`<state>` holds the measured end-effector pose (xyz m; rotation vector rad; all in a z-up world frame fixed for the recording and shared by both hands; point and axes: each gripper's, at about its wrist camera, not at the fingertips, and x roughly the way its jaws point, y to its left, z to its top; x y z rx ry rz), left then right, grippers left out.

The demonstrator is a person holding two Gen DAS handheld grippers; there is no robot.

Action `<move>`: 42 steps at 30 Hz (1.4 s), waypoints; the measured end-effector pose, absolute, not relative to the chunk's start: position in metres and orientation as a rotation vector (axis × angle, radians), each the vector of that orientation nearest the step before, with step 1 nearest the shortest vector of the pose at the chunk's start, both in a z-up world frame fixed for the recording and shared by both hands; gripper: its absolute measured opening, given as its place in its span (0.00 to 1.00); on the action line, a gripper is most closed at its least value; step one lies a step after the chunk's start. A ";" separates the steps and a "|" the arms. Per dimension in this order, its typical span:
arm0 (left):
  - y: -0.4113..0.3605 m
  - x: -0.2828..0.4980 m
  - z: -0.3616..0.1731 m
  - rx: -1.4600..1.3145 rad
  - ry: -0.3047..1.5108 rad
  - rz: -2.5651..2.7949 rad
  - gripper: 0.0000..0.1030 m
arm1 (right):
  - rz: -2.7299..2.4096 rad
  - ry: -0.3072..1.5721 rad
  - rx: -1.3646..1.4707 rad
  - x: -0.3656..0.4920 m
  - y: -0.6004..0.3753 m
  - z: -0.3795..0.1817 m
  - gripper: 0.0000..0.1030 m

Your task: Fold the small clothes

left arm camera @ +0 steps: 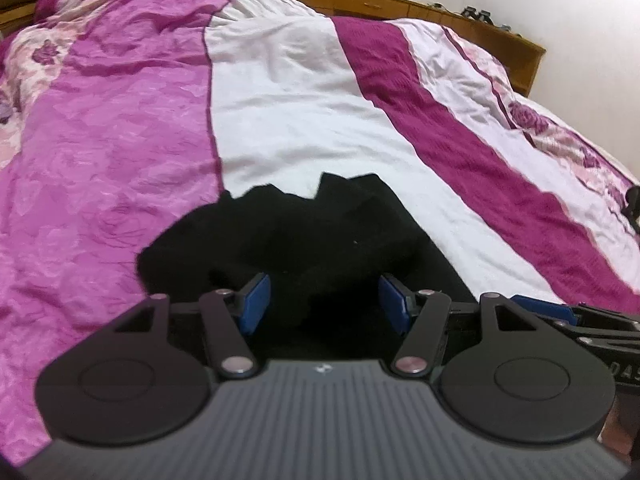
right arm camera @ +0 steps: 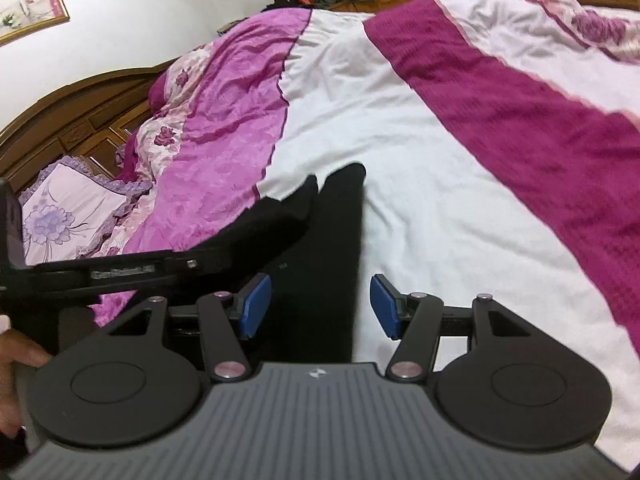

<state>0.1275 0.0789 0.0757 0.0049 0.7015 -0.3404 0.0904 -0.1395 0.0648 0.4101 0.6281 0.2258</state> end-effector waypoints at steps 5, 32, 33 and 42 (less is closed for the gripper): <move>0.070 0.132 0.061 0.087 0.642 -0.312 0.26 | 0.241 0.644 0.418 0.090 -0.134 0.058 0.61; 0.161 0.101 0.061 -0.243 0.675 -0.184 0.45 | 0.265 0.672 0.413 0.094 -0.123 0.050 0.61; 0.162 0.100 0.060 -0.261 0.681 -0.187 0.45 | 0.264 0.675 0.409 0.094 -0.122 0.049 0.61; 0.165 0.093 0.046 -0.372 0.705 -0.226 0.45 | 0.260 0.680 0.396 0.093 -0.120 0.048 0.61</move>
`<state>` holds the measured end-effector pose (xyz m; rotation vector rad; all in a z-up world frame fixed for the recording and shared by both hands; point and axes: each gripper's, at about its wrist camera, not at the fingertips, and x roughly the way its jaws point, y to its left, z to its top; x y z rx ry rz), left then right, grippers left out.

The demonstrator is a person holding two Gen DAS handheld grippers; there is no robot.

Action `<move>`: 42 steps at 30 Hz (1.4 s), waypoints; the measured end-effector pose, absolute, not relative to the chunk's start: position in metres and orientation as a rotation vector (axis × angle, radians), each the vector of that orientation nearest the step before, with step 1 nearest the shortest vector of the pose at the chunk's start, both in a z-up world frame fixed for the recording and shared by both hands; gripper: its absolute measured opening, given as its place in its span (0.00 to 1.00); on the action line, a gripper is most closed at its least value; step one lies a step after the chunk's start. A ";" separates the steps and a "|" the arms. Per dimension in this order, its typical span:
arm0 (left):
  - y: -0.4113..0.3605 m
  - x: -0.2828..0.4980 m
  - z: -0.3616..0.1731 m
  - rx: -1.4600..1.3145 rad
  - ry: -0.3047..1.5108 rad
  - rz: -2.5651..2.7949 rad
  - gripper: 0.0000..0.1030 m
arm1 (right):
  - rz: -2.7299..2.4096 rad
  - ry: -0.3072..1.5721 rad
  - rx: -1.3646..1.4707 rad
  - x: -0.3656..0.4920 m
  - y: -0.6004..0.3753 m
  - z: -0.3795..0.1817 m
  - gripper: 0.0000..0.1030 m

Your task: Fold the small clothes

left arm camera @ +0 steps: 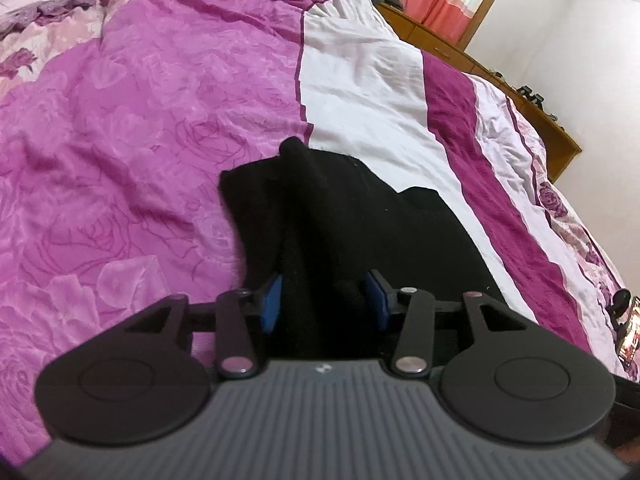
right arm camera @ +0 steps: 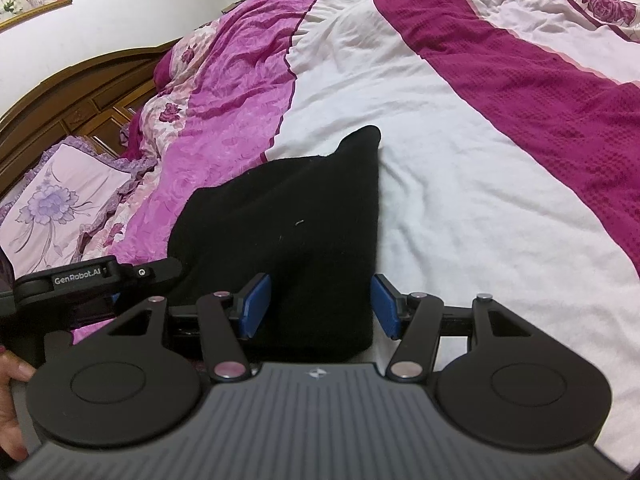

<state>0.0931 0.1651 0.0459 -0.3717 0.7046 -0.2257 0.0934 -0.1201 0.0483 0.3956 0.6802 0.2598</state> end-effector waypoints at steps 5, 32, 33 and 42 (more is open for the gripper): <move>0.162 0.107 0.045 -0.409 0.704 -0.282 0.46 | 0.259 0.685 0.392 0.093 -0.118 0.046 0.61; 0.176 0.132 0.036 -0.329 0.600 -0.125 0.32 | 0.309 0.681 0.396 0.092 -0.113 0.046 0.61; 0.176 0.132 0.037 -0.322 0.600 -0.121 0.41 | 0.310 0.681 0.399 0.091 -0.113 0.045 0.62; 0.193 0.123 0.041 -0.401 0.711 -0.167 0.67 | 0.333 0.697 0.474 0.110 -0.126 0.046 0.76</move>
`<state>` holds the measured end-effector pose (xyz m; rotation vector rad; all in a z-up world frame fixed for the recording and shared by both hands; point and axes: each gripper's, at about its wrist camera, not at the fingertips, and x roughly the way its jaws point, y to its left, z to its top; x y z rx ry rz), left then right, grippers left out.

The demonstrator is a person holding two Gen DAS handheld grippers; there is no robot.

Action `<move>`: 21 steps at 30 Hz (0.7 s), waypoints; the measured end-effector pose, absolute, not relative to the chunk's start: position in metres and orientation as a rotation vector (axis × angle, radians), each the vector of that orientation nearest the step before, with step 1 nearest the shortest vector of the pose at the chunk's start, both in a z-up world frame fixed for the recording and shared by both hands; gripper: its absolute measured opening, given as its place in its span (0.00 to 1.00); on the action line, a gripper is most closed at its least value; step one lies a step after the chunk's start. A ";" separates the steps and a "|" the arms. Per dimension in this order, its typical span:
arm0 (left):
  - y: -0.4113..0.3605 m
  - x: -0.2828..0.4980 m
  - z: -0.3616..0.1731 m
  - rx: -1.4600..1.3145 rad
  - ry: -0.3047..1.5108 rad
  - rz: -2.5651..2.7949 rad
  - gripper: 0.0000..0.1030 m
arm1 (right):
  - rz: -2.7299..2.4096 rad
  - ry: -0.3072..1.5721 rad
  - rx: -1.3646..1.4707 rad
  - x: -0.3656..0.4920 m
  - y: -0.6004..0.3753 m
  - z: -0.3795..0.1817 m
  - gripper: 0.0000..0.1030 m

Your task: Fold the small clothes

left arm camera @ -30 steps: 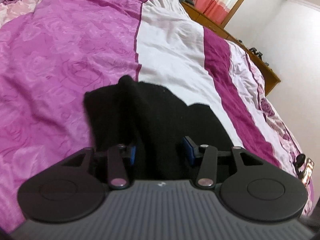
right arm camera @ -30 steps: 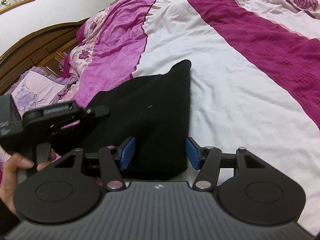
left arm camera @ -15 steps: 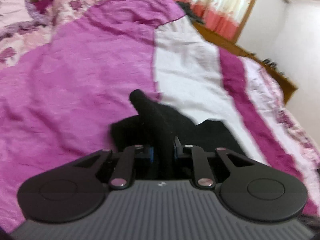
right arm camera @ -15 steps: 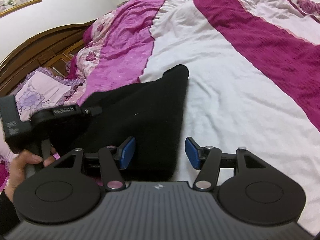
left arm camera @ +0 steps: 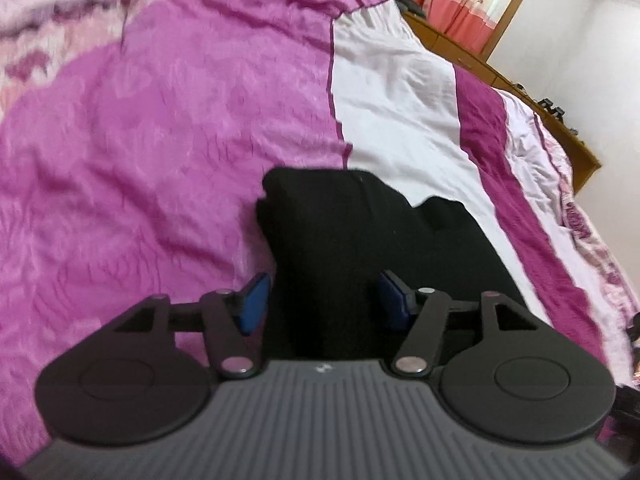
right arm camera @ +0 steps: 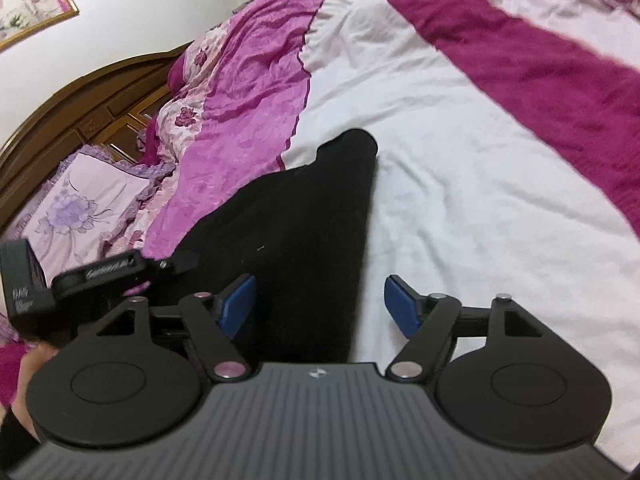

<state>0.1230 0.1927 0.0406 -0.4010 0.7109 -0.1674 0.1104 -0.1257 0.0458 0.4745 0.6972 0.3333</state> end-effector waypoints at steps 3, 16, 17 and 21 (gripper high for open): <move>0.196 0.120 0.038 -0.441 0.747 -0.183 0.72 | 0.341 0.728 0.523 0.123 -0.128 0.039 0.78; 0.189 0.130 0.016 -0.567 0.833 -0.286 0.71 | 0.447 0.815 0.647 0.167 -0.110 0.015 0.82; 0.190 0.130 0.015 -0.584 0.832 -0.289 0.71 | 0.451 0.819 0.664 0.170 -0.110 0.013 0.82; 0.192 0.133 0.012 -0.630 0.833 -0.312 0.52 | 0.456 0.827 0.718 0.181 -0.109 0.011 0.66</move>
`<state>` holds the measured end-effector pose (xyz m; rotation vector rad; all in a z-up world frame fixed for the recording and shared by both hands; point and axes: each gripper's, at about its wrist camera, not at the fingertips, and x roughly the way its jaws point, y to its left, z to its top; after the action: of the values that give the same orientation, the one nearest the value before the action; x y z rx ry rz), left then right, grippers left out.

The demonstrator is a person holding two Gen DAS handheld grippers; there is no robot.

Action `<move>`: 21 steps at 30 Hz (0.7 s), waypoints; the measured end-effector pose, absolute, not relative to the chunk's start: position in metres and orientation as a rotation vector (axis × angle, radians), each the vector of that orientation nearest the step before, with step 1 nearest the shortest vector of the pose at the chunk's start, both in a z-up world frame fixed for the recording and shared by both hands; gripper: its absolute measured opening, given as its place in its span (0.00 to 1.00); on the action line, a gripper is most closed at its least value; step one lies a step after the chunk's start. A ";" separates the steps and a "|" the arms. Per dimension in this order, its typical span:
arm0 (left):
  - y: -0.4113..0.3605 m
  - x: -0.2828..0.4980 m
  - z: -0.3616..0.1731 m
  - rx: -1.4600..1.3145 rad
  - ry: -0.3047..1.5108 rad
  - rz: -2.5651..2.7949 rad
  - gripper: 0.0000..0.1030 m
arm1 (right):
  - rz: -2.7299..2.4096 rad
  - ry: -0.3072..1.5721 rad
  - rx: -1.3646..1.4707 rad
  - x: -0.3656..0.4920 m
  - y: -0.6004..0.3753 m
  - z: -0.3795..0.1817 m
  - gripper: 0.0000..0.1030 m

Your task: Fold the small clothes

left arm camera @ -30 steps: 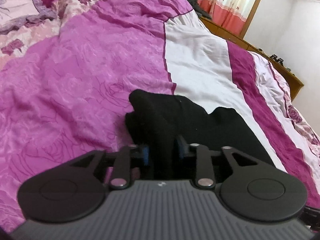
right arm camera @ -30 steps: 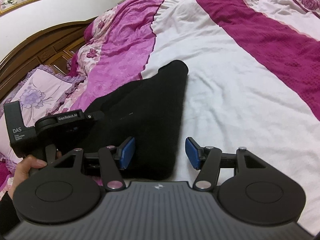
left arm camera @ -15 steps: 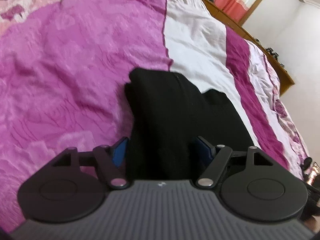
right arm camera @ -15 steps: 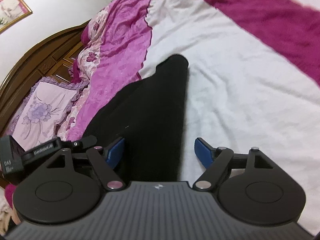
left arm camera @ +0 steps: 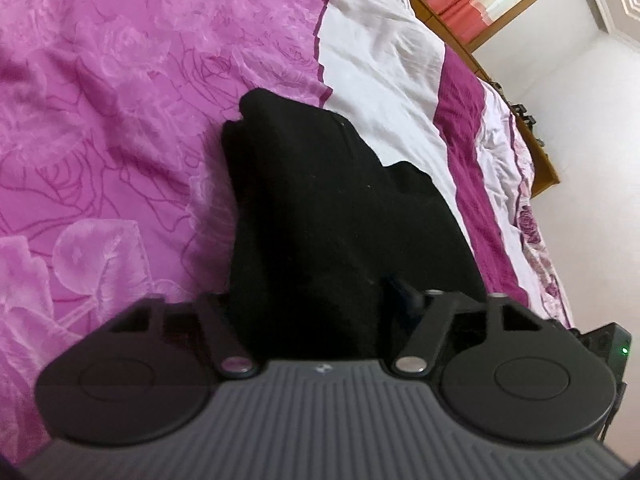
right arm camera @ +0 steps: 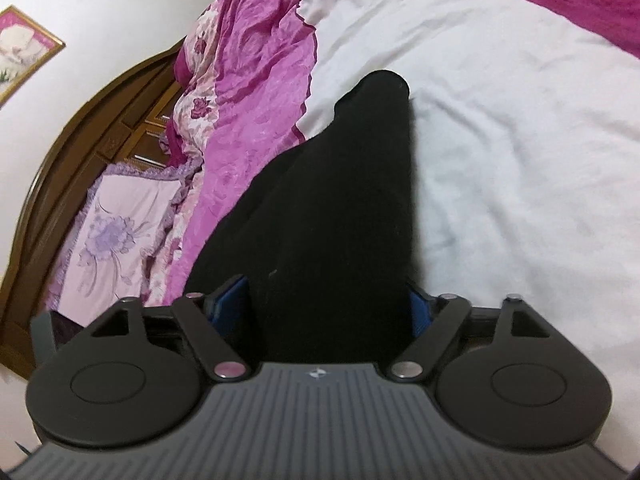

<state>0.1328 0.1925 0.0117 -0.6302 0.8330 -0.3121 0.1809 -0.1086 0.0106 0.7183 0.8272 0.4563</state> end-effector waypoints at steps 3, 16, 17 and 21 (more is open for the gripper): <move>0.191 0.134 0.014 -0.664 0.830 -0.325 0.41 | 0.440 0.840 0.708 0.186 -0.108 0.017 0.43; 0.158 0.115 0.054 -0.714 0.835 -0.410 0.36 | 0.499 0.765 0.623 0.157 -0.137 0.096 0.38; 0.154 0.112 0.056 -0.717 0.837 -0.418 0.36 | 0.496 0.761 0.615 0.150 -0.143 0.100 0.38; 0.130 0.093 0.065 -0.693 0.834 -0.455 0.36 | 0.479 0.759 0.609 0.125 -0.167 0.112 0.38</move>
<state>0.0933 0.1302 0.0653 -0.6935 0.8336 -0.4551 0.1245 -0.1669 0.1120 0.6087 0.7586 0.4787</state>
